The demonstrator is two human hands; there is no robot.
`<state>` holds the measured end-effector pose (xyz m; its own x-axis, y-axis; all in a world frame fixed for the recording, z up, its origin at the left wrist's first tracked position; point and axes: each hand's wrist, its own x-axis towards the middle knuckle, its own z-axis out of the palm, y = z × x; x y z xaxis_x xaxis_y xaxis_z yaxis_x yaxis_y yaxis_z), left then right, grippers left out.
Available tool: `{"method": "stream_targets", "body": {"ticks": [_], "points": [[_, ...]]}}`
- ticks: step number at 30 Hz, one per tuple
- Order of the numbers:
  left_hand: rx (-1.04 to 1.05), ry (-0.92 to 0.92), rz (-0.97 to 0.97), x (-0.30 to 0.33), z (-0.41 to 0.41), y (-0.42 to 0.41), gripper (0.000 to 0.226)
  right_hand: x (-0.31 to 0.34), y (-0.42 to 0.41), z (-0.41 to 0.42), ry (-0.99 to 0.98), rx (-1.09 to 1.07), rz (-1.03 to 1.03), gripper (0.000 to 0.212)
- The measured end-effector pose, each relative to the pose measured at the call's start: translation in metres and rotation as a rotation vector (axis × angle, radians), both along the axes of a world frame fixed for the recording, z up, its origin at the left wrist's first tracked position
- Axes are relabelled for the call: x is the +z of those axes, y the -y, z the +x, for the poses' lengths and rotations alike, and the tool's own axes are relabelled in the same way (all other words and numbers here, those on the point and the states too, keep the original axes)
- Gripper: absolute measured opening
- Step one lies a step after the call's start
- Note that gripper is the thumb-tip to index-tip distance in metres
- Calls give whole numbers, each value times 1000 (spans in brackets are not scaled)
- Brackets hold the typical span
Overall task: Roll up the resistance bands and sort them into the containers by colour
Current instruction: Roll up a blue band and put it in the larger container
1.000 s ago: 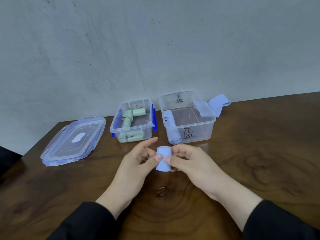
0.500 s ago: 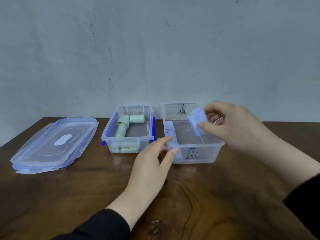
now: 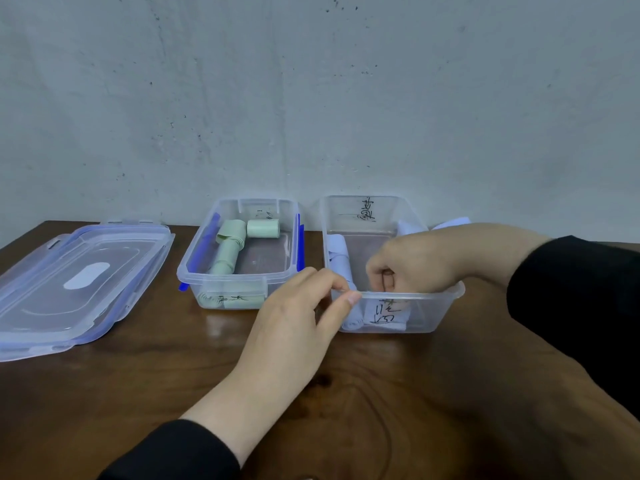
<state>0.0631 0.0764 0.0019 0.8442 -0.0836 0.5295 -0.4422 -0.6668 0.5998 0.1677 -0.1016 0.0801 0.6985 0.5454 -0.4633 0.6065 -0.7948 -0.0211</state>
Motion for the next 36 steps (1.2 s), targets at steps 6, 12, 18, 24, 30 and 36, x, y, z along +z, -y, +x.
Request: {"method": "stream_targets", "body": {"ticks": [6,12,18,24,30,36], "points": [[12,18,17,-1,1,0,16,3,0,7,-199,-24,61,4],[32,37,21,-3,1,1,13,5,0,13,-280,-78,97,7],[65,-5,-75,4,-6,2,33,14,4,-5,54,-75,258,16],[-20,215,15,10,-17,5,39,-1,15,-80,607,-294,1114,52],[-111,42,263,-9,-26,25,54,-70,59,-113,723,-600,1297,59],[-76,-53,361,-14,-24,34,54,-90,108,-59,578,-859,1122,22]]}}
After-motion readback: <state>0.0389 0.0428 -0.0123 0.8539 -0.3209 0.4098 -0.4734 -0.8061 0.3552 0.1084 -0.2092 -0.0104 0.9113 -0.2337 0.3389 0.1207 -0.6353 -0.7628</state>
